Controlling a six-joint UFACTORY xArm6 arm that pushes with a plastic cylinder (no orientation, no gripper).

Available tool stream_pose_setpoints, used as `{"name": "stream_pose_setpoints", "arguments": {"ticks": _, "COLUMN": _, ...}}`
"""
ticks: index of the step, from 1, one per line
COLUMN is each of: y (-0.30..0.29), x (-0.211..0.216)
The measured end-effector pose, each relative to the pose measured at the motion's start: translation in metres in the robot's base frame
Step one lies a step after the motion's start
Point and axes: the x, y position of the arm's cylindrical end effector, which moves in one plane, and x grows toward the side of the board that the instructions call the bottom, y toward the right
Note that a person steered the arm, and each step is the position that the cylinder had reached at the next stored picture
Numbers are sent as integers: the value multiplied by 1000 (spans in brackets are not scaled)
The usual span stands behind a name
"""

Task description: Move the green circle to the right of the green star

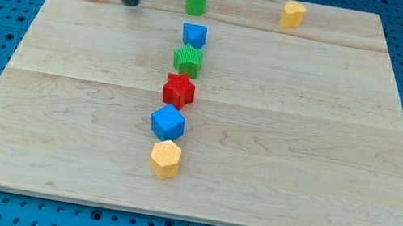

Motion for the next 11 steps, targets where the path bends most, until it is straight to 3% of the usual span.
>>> {"name": "stream_pose_setpoints", "arguments": {"ticks": 1, "y": 18, "x": -44}}
{"name": "stream_pose_setpoints", "arguments": {"ticks": 2, "y": 57, "x": -42}}
{"name": "stream_pose_setpoints", "arguments": {"ticks": 3, "y": 84, "x": 14}}
{"name": "stream_pose_setpoints", "arguments": {"ticks": 4, "y": 142, "x": 21}}
{"name": "stream_pose_setpoints", "arguments": {"ticks": 6, "y": 194, "x": 16}}
{"name": "stream_pose_setpoints", "arguments": {"ticks": 7, "y": 194, "x": 66}}
{"name": "stream_pose_setpoints", "arguments": {"ticks": 9, "y": 234, "x": 98}}
{"name": "stream_pose_setpoints", "arguments": {"ticks": 10, "y": 187, "x": 133}}
{"name": "stream_pose_setpoints", "arguments": {"ticks": 11, "y": 152, "x": 133}}
